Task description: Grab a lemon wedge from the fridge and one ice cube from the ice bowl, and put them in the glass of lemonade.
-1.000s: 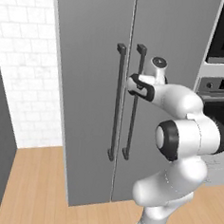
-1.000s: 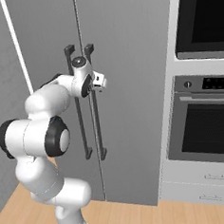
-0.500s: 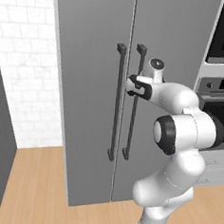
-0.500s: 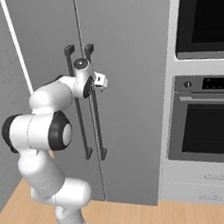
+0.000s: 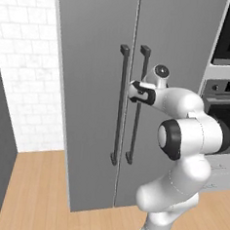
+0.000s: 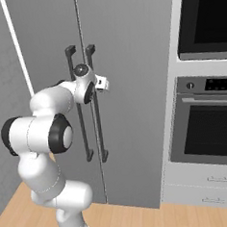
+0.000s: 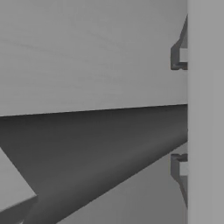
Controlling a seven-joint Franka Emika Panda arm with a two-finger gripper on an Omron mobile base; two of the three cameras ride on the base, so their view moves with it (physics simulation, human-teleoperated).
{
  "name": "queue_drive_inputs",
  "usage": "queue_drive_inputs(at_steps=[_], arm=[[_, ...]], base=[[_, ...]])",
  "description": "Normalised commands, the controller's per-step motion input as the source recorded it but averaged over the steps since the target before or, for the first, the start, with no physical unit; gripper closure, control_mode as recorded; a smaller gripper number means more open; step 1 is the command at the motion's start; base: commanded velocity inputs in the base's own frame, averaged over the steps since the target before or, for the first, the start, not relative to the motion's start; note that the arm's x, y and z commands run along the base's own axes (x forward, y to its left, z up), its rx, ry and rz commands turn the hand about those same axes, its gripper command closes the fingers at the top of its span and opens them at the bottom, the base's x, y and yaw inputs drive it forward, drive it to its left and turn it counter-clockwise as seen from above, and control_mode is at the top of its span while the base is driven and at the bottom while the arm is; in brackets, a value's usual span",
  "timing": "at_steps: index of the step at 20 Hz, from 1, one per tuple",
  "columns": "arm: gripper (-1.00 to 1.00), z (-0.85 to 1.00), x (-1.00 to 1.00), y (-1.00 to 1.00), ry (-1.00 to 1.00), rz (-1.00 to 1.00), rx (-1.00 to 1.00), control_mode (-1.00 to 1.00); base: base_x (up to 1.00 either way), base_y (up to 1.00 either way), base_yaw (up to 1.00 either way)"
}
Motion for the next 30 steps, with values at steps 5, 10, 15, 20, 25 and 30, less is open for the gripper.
queue_drive_inputs(at_steps=[5, 10, 15, 20, 25, 30], arm=[[1.00, 0.00, 0.15, 0.00, 0.00, 0.00, 0.00, -1.00], [1.00, 0.00, -0.07, -0.69, -0.04, -0.03, 0.01, -1.00], [1.00, 0.00, -0.30, -1.00, -0.07, -0.07, 0.06, -1.00], [1.00, 0.01, -0.64, -1.00, 0.00, -0.09, 0.11, -1.00], [1.00, 0.05, -0.90, -1.00, 0.00, -0.09, 0.12, -1.00], [1.00, 0.13, -0.93, -1.00, 0.00, -0.09, 0.11, -1.00]], base=[[0.00, 0.00, 0.00], [0.00, 0.00, 0.00], [0.00, 0.00, 0.00], [0.00, 0.00, 0.00], [0.00, 0.00, 0.00], [0.00, 0.00, 0.00]])
